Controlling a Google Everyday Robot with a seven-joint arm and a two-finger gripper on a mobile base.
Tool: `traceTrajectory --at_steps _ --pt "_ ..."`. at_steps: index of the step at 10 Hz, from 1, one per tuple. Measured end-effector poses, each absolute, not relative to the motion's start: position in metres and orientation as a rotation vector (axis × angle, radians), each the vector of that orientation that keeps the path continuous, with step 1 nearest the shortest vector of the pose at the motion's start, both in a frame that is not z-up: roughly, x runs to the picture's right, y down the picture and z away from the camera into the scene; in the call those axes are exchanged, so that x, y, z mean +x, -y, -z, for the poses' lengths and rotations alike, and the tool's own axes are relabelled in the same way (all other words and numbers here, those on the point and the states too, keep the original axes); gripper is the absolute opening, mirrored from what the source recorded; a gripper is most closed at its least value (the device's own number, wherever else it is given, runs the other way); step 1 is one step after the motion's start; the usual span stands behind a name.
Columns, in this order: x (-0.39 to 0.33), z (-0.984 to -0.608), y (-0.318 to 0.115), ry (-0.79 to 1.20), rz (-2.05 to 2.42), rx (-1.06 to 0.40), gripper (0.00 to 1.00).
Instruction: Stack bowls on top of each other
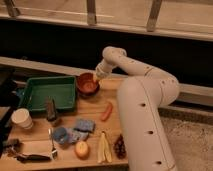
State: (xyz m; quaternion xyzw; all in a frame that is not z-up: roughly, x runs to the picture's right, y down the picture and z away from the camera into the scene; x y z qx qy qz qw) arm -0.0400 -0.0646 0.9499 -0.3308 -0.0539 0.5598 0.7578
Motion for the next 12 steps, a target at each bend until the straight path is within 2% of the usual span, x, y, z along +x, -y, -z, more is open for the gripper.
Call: traceTrajectory --at_steps 2,12 --pt "-0.0394 -0.9501 0.0644 0.118 -1.221 -0.723 0.41" --pt "-0.0385 -0.9501 0.0640 0.118 -1.221 -0.723 0.41"
